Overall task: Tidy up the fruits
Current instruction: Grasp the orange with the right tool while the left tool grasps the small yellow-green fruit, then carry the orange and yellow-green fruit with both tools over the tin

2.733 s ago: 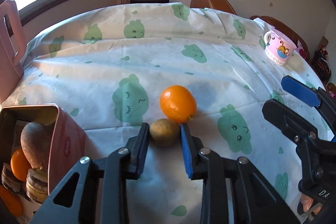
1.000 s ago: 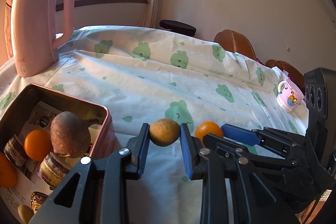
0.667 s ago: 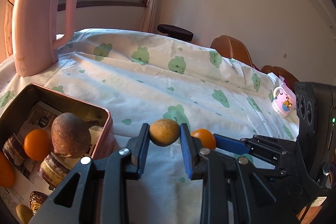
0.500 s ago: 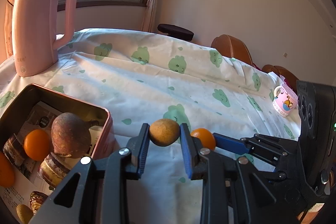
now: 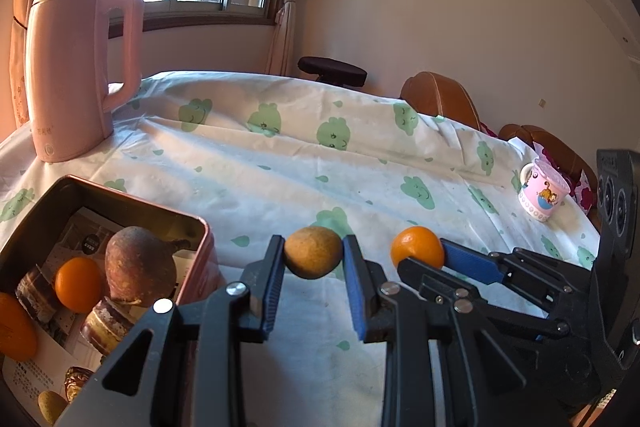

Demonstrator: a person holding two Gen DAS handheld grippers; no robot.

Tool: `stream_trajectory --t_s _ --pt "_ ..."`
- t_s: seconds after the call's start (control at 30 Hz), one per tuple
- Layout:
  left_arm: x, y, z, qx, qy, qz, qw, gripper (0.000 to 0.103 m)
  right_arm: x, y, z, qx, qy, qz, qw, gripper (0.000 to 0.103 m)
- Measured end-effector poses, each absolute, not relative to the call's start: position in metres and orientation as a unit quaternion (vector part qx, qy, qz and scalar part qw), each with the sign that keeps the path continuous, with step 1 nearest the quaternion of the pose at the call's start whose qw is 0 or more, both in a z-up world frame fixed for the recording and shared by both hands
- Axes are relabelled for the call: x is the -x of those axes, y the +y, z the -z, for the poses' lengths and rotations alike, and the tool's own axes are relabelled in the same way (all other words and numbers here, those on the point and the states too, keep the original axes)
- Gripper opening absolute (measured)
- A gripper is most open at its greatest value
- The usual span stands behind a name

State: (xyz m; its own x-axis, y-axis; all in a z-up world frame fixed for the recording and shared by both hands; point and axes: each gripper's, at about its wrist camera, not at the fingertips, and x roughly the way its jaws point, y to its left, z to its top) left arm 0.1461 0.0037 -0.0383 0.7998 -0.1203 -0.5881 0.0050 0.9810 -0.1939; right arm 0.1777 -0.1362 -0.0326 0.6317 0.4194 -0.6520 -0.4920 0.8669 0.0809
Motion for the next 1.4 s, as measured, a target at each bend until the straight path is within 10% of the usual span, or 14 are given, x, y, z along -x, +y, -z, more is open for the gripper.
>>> stream_trajectory --t_s 1.4 --pt "-0.121 -0.019 0.02 0.019 0.242 0.007 0.97 0.031 -0.14 -0.157 0.007 0.034 0.222 -0.215 0.951 0.033"
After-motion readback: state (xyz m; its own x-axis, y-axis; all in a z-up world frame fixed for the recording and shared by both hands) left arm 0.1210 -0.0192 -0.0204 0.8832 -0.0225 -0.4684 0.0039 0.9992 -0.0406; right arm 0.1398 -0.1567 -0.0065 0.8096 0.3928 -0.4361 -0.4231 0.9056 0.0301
